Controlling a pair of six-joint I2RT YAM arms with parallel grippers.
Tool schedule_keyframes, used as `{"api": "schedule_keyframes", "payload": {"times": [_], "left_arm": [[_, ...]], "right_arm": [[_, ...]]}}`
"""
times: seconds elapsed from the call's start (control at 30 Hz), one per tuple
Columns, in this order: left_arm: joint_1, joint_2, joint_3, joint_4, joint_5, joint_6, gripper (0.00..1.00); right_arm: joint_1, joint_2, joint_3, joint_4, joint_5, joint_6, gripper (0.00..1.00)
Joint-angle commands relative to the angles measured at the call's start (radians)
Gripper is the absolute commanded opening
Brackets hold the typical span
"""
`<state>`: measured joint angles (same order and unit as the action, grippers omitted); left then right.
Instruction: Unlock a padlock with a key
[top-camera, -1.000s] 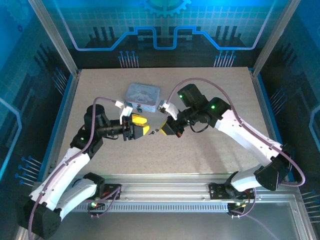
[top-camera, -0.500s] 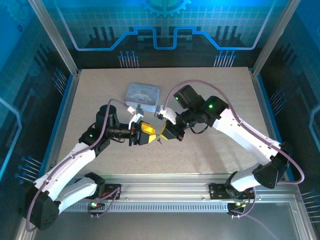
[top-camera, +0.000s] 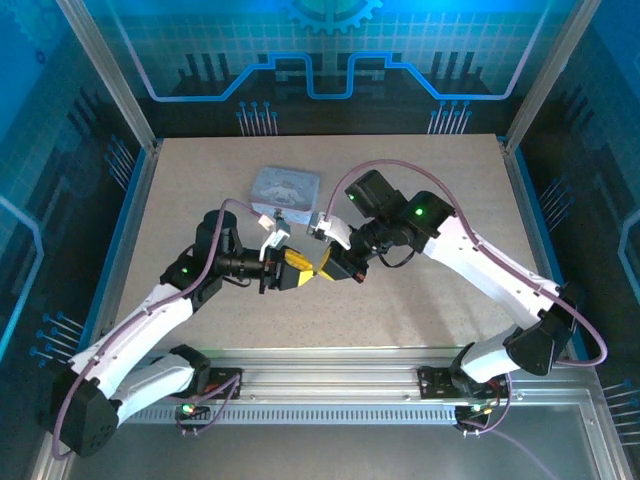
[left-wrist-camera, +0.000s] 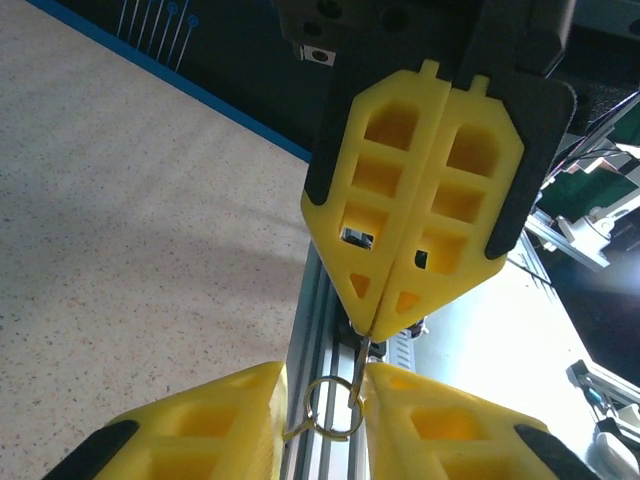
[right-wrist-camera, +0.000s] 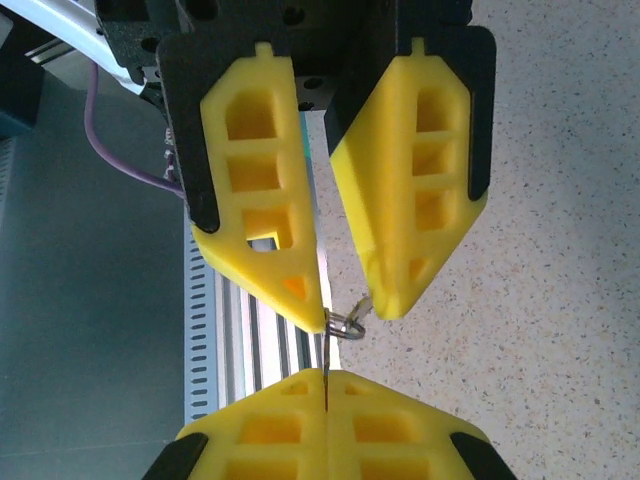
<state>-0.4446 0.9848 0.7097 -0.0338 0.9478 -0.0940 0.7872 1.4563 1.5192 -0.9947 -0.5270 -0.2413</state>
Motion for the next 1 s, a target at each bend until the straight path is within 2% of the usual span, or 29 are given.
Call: {"api": "schedule_keyframes", "payload": {"times": [0.0,0.1,0.23,0.43,0.47,0.53,0.57,0.63,0.67,0.8,0.97], "left_arm": [[-0.012,0.009,0.015,-0.014,0.028,0.032,0.25],[-0.015,0.014,0.015,-0.018,0.028,0.032,0.19],[-0.018,0.011,0.016,-0.025,0.028,0.033,0.00],[-0.018,0.002,0.021,-0.048,-0.008,0.028,0.00],[-0.019,0.002,0.022,-0.048,-0.017,0.022,0.00],[-0.017,-0.002,0.021,-0.050,-0.039,0.013,0.00],[-0.017,-0.006,0.021,-0.052,-0.056,0.009,0.00],[-0.014,-0.013,0.019,-0.057,-0.092,0.002,0.00],[-0.010,-0.016,0.018,-0.062,-0.120,-0.001,0.00],[0.028,-0.025,0.023,-0.091,-0.225,-0.029,0.00],[0.150,-0.010,0.041,-0.115,-0.398,-0.124,0.00]], "right_arm": [[0.019,0.010,0.032,-0.020,-0.037,-0.015,0.00],[0.019,0.011,0.032,-0.015,-0.039,-0.015,0.00],[0.020,0.009,0.030,-0.003,-0.036,-0.010,0.00],[0.009,-0.004,0.008,0.060,-0.042,0.035,0.00],[0.006,-0.010,-0.001,0.083,-0.041,0.051,0.03],[-0.003,-0.024,-0.021,0.135,-0.016,0.100,0.23],[-0.008,-0.033,-0.030,0.161,-0.001,0.122,0.37],[-0.021,-0.049,-0.049,0.204,0.039,0.172,0.53],[-0.030,-0.059,-0.059,0.229,0.069,0.204,0.57],[-0.105,-0.082,-0.100,0.307,0.135,0.351,0.57],[-0.239,-0.061,-0.179,0.407,0.241,0.609,0.58]]}}
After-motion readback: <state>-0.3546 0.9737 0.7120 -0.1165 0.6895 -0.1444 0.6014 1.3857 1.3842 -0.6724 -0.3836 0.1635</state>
